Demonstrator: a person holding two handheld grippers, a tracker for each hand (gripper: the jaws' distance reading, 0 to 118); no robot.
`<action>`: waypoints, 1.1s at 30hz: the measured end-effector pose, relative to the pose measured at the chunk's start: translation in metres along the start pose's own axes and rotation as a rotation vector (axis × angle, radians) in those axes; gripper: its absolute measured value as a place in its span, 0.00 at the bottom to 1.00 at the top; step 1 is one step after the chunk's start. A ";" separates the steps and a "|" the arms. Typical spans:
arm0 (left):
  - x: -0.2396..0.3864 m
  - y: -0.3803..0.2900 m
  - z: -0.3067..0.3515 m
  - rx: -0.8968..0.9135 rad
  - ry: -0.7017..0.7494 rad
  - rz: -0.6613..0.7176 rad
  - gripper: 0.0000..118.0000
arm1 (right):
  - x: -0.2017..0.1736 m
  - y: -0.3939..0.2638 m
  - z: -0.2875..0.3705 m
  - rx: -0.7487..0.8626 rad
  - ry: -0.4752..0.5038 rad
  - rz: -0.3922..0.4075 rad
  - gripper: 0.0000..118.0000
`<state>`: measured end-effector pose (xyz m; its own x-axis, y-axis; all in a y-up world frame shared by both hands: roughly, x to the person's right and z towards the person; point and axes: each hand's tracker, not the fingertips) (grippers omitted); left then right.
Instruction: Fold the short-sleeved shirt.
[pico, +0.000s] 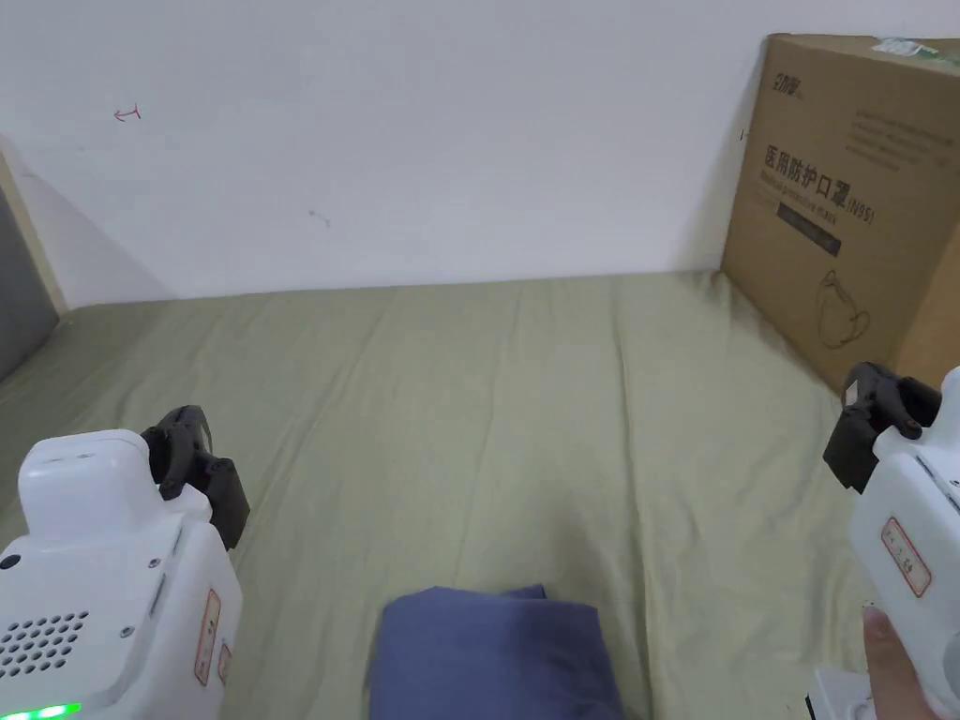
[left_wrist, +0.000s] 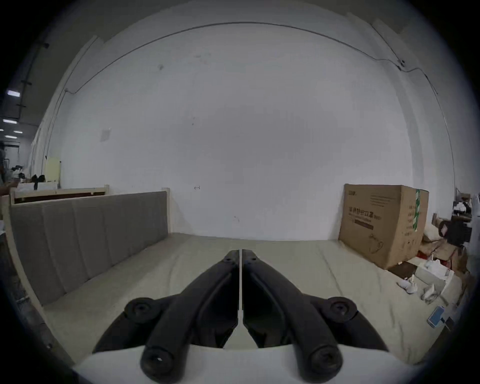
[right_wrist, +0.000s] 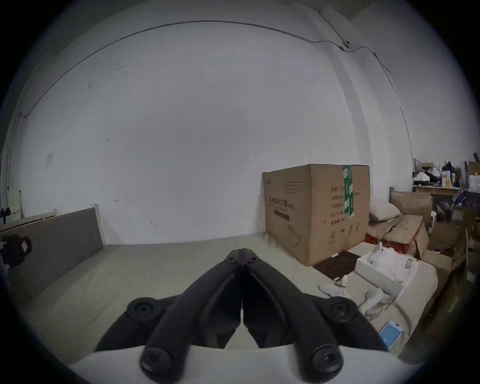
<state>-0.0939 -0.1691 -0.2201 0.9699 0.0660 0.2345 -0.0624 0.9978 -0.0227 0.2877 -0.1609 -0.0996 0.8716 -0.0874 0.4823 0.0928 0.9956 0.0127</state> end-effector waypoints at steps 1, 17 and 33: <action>0.000 0.004 -0.001 0.014 0.006 -0.018 0.01 | 0.001 0.004 0.002 0.015 -0.004 0.005 0.00; -0.021 -0.036 -0.009 -0.168 -0.002 -0.064 0.02 | -0.067 -0.220 -0.154 -1.289 0.594 -0.311 0.00; -0.110 -0.249 -0.176 -1.060 -0.811 0.890 1.00 | -0.019 -0.259 -0.158 -1.322 0.668 -0.571 0.00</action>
<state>-0.1436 -0.4264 -0.4112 0.3195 0.9261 0.2006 0.0060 0.2097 -0.9777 0.3232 -0.4228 -0.2502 0.5897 -0.7767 0.2213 0.4933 0.1295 -0.8602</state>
